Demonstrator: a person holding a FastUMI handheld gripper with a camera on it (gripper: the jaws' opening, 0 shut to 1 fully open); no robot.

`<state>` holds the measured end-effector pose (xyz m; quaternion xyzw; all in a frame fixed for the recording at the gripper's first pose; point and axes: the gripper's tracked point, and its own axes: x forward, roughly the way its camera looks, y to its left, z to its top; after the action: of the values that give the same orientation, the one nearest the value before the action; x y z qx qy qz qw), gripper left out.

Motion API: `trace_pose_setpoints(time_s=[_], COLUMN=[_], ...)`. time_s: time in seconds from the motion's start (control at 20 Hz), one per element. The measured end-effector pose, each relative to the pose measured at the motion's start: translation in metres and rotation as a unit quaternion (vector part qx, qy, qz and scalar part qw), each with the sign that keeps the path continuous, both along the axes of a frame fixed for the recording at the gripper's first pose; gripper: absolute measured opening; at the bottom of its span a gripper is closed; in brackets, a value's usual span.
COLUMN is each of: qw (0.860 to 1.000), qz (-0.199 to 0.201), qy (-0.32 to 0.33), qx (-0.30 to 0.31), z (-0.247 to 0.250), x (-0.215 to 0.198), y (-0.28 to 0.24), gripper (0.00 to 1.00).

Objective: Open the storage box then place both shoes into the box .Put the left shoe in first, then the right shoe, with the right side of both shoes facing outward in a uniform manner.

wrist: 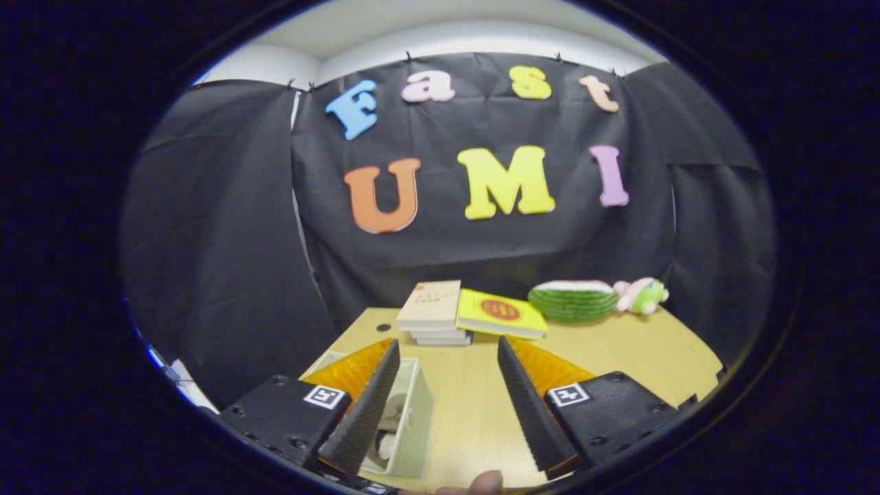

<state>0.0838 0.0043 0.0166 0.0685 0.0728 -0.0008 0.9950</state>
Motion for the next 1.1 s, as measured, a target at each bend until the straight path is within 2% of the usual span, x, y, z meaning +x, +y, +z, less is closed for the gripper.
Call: trace_pose_setpoints(time_s=[0.1, 0.4, 0.6, 1.1], qw=[0.999, 0.996, 0.996, 0.997], qz=[-0.012, -0.021, -0.018, 0.002], qy=[-0.038, -0.085, -0.088, -0.072], qx=[-0.013, -0.032, -0.009, -0.021], z=[0.010, 0.019, 0.013, 0.009], x=[-0.021, -0.067, -0.078, -0.086], y=[-0.008, -0.024, -0.029, -0.014], gripper=[1.00, 1.00, 1.00, 1.00])
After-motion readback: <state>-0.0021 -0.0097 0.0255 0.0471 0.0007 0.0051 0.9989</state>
